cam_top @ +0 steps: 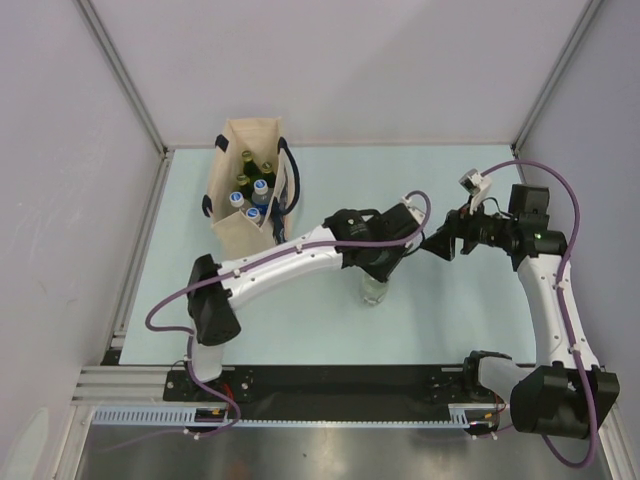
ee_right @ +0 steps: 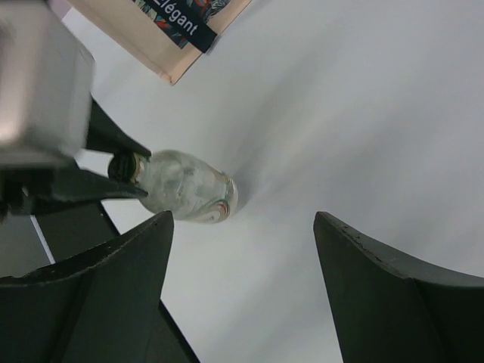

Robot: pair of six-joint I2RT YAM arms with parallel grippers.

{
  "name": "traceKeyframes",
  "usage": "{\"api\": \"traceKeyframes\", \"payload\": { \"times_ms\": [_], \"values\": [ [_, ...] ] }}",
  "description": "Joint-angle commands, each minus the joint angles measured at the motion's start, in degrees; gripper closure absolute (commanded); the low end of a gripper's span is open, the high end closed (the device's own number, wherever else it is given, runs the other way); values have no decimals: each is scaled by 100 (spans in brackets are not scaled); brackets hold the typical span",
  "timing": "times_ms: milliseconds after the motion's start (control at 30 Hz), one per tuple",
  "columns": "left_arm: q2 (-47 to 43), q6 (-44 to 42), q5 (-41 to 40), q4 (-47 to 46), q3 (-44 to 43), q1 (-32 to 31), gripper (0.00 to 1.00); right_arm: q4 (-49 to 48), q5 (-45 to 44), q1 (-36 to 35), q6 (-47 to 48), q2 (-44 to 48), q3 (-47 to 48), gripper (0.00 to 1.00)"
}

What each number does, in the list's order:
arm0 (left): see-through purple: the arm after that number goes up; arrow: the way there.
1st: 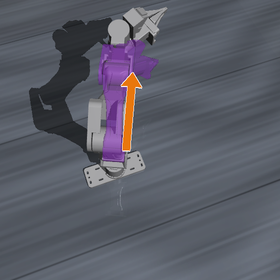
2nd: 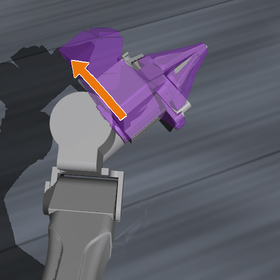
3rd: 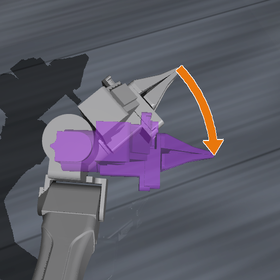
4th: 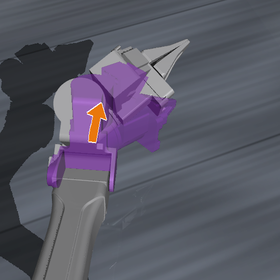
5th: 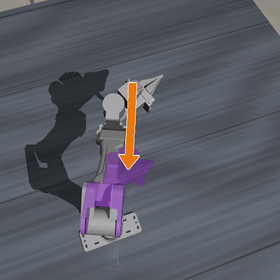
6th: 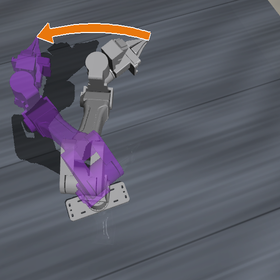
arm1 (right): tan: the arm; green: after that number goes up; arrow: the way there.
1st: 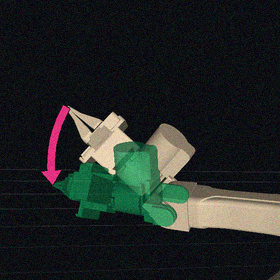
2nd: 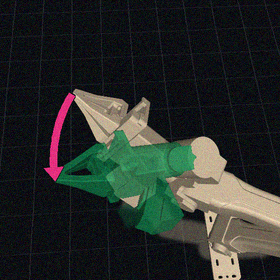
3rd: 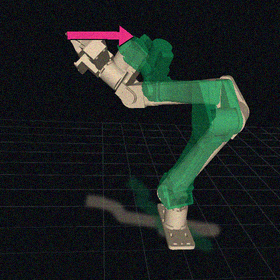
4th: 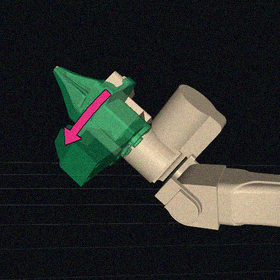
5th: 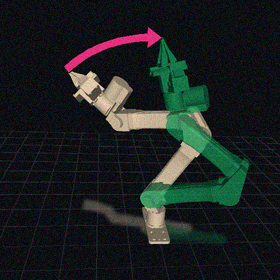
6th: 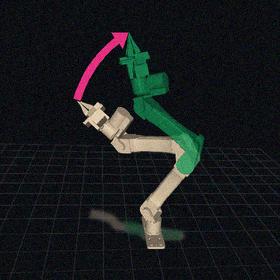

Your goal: Place the beverage into the canvas bag

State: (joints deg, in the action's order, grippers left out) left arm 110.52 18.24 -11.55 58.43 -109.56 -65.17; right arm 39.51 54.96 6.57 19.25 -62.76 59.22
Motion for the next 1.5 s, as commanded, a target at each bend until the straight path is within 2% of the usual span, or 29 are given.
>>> {"api": "traceKeyframes", "payload": {
  "times_ms": [0,200,667,967,1467],
  "values": [
    [-1120,-356,-102,-139,-470,451,100,110,164,-261,246,-69,169,19],
    [-1717,-541,-128,-113,-698,1066,100,207,120,-568,475,-271,432,19],
    [-1639,-1436,-883,-33,-2904,2095,100,206,41,-868,492,-649,652,19],
    [-1832,-1806,-1227,-877,-2975,2552,100,364,-38,-964,650,-816,766,19],
    [-1613,-1728,-893,-1492,-3054,3616,100,488,-196,-1166,826,-1177,933,19]
  ]
}}
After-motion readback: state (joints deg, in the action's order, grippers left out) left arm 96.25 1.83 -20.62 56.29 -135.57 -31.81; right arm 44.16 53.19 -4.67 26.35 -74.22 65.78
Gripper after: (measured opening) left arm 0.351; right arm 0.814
